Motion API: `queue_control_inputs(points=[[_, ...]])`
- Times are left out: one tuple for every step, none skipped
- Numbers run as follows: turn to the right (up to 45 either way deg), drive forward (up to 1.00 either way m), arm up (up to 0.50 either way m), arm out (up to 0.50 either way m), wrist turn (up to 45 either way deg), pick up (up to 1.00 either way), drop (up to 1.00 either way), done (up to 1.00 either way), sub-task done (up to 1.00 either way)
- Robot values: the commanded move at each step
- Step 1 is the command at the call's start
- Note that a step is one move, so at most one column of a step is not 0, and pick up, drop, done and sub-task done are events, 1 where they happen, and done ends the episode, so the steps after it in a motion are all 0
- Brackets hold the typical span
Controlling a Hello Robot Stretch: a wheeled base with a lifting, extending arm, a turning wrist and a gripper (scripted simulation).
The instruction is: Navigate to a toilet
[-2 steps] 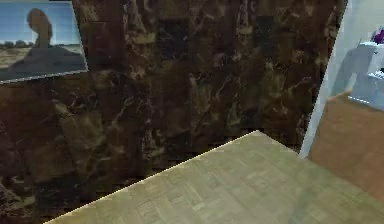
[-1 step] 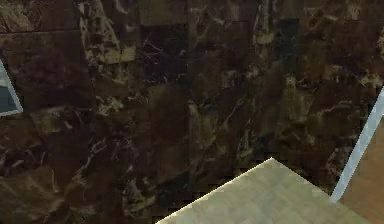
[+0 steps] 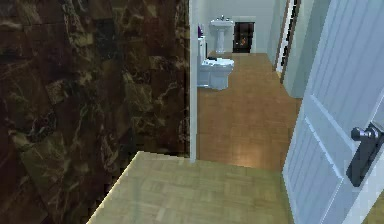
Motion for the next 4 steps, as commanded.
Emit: queue_control_inputs(points=[[9.0, 0.00, 0.00, 0.00, 0.0, 0.00, 0.00, 0.00, 0.00], [3.0, 0.00, 0.00, 0.00, 0.0, 0.00, 0.00, 0.00, 0.00], [0.0, 1.00, 0.00, 0.00, 0.0, 0.00, 0.00, 0.00, 0.00], [-6.0, 0.00, 0.00, 0.00, 0.0, 0.00, 0.00, 0.00, 0.00]])
